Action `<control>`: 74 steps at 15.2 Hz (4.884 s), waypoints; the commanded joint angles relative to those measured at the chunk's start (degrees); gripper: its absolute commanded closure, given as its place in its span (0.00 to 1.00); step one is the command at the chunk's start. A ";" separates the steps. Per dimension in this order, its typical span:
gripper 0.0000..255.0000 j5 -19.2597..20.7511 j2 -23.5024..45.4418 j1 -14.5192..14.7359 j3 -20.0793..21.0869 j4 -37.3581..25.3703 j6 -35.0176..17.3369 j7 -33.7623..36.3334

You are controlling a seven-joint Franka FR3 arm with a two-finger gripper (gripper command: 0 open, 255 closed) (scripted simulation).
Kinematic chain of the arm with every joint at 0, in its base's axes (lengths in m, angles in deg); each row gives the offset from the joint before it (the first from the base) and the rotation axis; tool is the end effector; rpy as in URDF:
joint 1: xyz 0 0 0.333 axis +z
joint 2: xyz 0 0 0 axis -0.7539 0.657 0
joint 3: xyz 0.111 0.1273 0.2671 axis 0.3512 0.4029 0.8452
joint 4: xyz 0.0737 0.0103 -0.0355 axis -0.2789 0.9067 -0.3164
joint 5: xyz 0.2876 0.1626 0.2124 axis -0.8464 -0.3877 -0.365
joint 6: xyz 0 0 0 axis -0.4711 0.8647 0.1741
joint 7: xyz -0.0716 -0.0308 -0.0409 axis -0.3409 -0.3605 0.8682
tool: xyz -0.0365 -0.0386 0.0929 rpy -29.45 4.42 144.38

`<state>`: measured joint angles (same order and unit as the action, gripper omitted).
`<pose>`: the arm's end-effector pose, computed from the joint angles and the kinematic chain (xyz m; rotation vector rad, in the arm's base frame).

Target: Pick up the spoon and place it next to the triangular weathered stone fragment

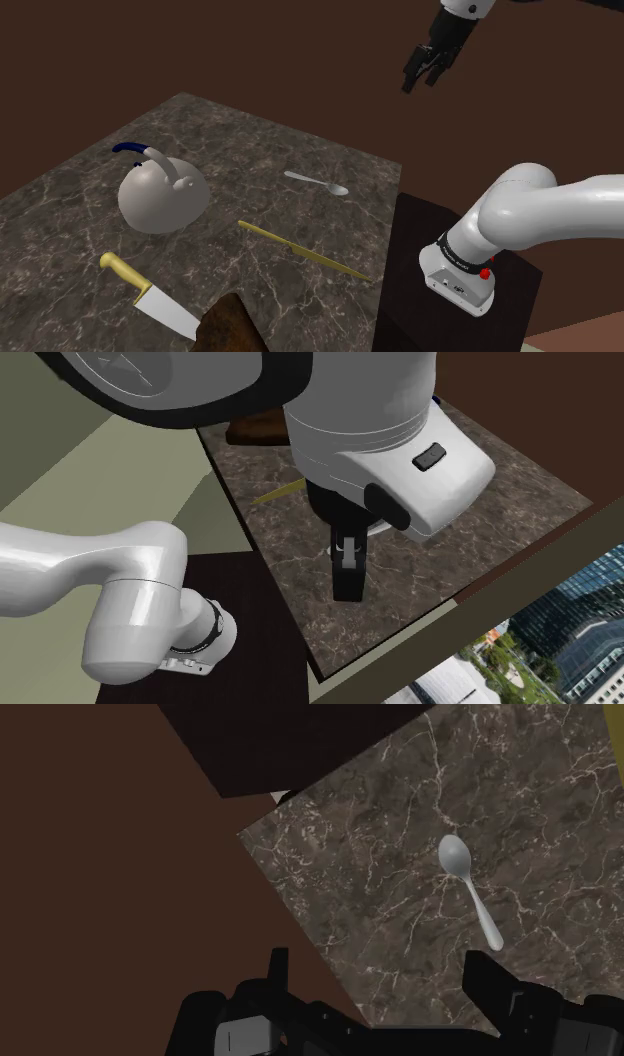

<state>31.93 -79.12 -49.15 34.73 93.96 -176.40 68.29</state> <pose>0.3034 -0.0147 0.6099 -3.1257 0.2492 -0.1444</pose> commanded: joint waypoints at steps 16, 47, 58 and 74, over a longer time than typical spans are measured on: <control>0.00 -7.65 10.65 9.07 4.52 17.13 -32.42 -3.41; 1.00 -15.12 35.73 17.32 7.98 19.09 -62.98 -8.83; 1.00 -13.88 31.51 16.77 8.04 17.62 -57.31 -7.61; 1.00 -11.81 23.36 15.83 7.78 11.26 -42.84 -5.47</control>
<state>19.99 -55.60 -33.22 42.62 105.85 -220.08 62.84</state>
